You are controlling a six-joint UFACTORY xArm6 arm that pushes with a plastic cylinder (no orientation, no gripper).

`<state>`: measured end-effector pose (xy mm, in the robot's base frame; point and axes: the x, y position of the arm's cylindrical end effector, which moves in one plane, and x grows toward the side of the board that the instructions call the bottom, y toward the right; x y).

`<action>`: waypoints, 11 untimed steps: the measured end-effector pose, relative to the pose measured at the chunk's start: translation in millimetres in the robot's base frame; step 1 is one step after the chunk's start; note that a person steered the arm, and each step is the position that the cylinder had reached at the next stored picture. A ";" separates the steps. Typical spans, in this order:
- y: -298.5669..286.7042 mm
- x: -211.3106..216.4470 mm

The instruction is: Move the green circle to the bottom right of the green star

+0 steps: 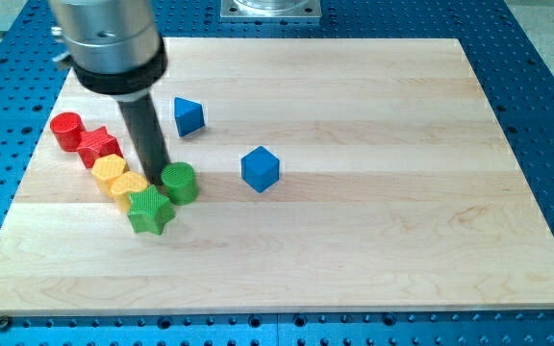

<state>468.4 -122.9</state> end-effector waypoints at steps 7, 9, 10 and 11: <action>106.1 118.9; 127.8 81.0; 95.8 82.8; 54.5 117.8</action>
